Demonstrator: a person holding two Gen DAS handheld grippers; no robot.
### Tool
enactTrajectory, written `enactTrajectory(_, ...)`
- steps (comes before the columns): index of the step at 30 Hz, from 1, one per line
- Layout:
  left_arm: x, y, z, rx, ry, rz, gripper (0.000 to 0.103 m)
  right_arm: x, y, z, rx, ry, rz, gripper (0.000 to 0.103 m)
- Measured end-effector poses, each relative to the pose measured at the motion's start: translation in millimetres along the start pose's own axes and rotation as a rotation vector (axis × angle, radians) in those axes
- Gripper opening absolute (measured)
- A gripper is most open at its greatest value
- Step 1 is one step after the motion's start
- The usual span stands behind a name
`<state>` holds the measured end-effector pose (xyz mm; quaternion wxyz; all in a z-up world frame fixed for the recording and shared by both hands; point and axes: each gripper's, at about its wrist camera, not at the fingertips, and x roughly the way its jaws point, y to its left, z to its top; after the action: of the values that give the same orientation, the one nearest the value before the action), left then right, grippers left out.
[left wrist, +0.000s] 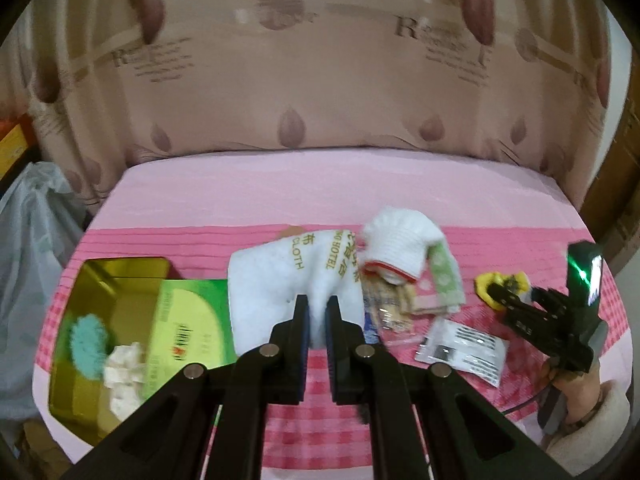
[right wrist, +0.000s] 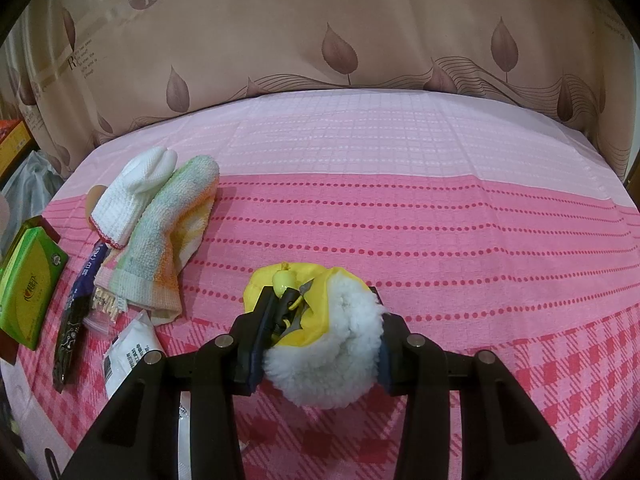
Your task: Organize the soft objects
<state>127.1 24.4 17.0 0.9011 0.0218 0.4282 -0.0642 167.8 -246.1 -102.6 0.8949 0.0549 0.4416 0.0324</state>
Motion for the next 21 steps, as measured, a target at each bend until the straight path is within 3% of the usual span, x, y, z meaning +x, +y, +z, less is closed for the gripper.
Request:
enactTrajectory(8,-9.9,58.5,2.6,-0.074,-0.019,0.097,0.007,0.2,0.0,0.1,-0.001,0.0,-0.001,0.04)
enactTrajectory(21,2.3,154.9,-10.5,-0.188,0.025,0.257,0.007,0.5,-0.2,0.1,-0.003,0.001,-0.004,0.04)
